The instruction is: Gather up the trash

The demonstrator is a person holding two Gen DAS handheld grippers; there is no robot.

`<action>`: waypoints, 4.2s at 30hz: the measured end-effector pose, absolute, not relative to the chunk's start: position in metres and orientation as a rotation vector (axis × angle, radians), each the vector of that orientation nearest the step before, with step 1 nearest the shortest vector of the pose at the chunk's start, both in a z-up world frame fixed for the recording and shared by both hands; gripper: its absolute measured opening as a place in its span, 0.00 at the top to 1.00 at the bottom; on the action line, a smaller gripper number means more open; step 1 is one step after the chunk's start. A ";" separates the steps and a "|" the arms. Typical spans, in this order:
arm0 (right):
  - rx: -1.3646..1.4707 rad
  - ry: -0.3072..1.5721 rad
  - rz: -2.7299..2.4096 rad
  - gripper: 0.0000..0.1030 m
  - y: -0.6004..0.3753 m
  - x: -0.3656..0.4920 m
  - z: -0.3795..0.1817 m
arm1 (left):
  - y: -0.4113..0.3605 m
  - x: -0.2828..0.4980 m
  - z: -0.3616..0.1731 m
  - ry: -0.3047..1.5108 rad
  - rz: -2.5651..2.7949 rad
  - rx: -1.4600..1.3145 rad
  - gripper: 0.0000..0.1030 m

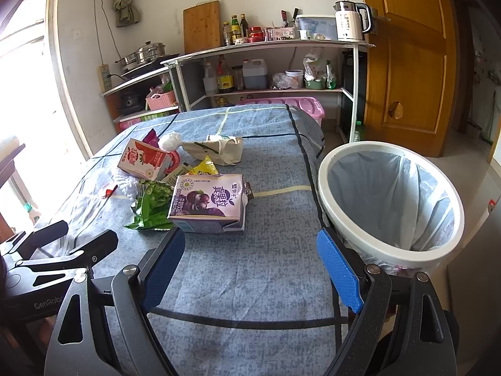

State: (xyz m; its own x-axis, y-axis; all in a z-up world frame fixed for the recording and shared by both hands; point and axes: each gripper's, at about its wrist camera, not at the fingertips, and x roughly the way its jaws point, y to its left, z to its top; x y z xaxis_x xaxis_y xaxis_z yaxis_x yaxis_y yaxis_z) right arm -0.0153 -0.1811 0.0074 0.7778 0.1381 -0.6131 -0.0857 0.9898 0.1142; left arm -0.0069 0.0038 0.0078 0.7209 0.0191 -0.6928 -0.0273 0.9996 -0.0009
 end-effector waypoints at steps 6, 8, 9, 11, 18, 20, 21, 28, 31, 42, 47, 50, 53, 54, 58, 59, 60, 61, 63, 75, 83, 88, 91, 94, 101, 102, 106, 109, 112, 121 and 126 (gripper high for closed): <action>0.080 0.673 0.121 0.16 -0.181 -0.016 0.008 | 0.005 -0.008 0.008 0.766 0.026 -0.014 0.03; 0.080 0.674 0.121 0.16 -0.181 -0.016 0.009 | 0.005 -0.008 0.008 0.765 0.027 -0.012 0.03; 0.079 0.674 0.120 0.16 -0.181 -0.016 0.009 | 0.006 -0.008 0.009 0.765 0.028 -0.013 0.03; 0.077 0.672 0.119 0.16 -0.181 -0.017 0.009 | 0.006 -0.008 0.008 0.766 0.028 -0.013 0.03; 0.074 0.669 0.120 0.16 -0.181 -0.017 0.009 | 0.006 -0.008 0.008 0.766 0.027 -0.010 0.03; 0.074 0.669 0.122 0.16 -0.181 -0.017 0.009 | 0.005 -0.008 0.008 0.766 0.028 -0.009 0.03; 0.075 0.669 0.120 0.16 -0.181 -0.017 0.009 | 0.006 -0.008 0.008 0.767 0.027 -0.009 0.03; 0.073 0.668 0.121 0.16 -0.180 -0.017 0.009 | 0.006 -0.007 0.007 0.766 0.031 -0.012 0.03; 0.074 0.669 0.121 0.16 -0.180 -0.017 0.009 | 0.006 -0.008 0.007 0.765 0.033 -0.012 0.03; 0.074 0.668 0.121 0.16 -0.180 -0.017 0.009 | 0.006 -0.009 0.008 0.765 0.034 -0.012 0.03; 0.074 0.670 0.121 0.16 -0.180 -0.017 0.009 | 0.006 -0.009 0.009 0.763 0.034 -0.012 0.03; 0.074 0.672 0.122 0.16 -0.179 -0.017 0.008 | 0.006 -0.009 0.009 0.764 0.036 -0.014 0.03; 0.074 0.677 0.126 0.16 -0.178 -0.016 0.008 | 0.008 -0.009 0.009 0.765 0.038 -0.016 0.03; 0.074 0.677 0.128 0.16 -0.177 -0.016 0.007 | 0.008 -0.008 0.008 0.767 0.038 -0.016 0.03; 0.070 0.676 0.139 0.16 -0.175 -0.011 0.007 | 0.012 -0.005 0.006 0.774 0.042 -0.019 0.03; 0.069 0.676 0.143 0.16 -0.174 -0.010 0.007 | 0.013 -0.003 0.005 0.776 0.043 -0.020 0.03; 0.069 0.675 0.149 0.16 -0.174 -0.008 0.007 | 0.014 -0.002 0.005 0.778 0.043 -0.021 0.03; 0.067 0.678 0.154 0.16 -0.173 -0.006 0.006 | 0.015 -0.001 0.004 0.778 0.045 -0.023 0.03; 0.062 0.682 0.163 0.16 -0.169 -0.001 0.006 | 0.018 0.002 0.003 0.779 0.049 -0.022 0.03; 0.091 0.730 0.201 0.16 -0.154 0.035 0.000 | 0.070 0.023 -0.006 0.810 0.045 -0.127 0.03; 0.054 0.769 0.241 0.16 -0.135 0.056 -0.004 | 0.102 0.032 -0.006 0.800 0.073 -0.200 0.03; 0.004 0.788 0.176 0.16 -0.132 0.064 -0.010 | 0.107 0.038 -0.010 0.812 0.052 -0.239 0.03; 0.013 0.816 0.150 0.16 -0.138 0.069 -0.014 | 0.110 0.042 -0.012 0.821 0.034 -0.262 0.03; 0.042 0.823 0.147 0.25 -0.145 0.071 -0.017 | 0.112 0.047 -0.013 0.825 0.011 -0.290 0.03; 0.069 0.784 0.136 0.25 -0.154 0.070 -0.014 | 0.125 0.063 -0.011 0.812 0.057 -0.287 0.06; 0.068 0.777 0.134 0.25 -0.154 0.069 -0.013 | 0.127 0.066 -0.011 0.806 0.064 -0.277 0.06; 0.065 0.767 0.147 0.25 -0.151 0.068 -0.009 | 0.134 0.083 -0.014 0.811 0.126 -0.222 0.13; 0.065 0.767 0.154 0.25 -0.150 0.067 -0.009 | 0.137 0.092 -0.015 0.803 0.134 -0.206 0.15; 0.071 0.774 0.155 0.25 -0.151 0.068 -0.010 | 0.140 0.103 -0.020 0.822 0.128 -0.214 0.19; 0.065 0.772 0.158 0.25 -0.150 0.068 -0.010 | 0.136 0.118 -0.028 0.855 0.120 -0.204 0.45; 0.067 0.772 0.157 0.25 -0.150 0.068 -0.009 | 0.137 0.119 -0.030 0.856 0.105 -0.215 0.63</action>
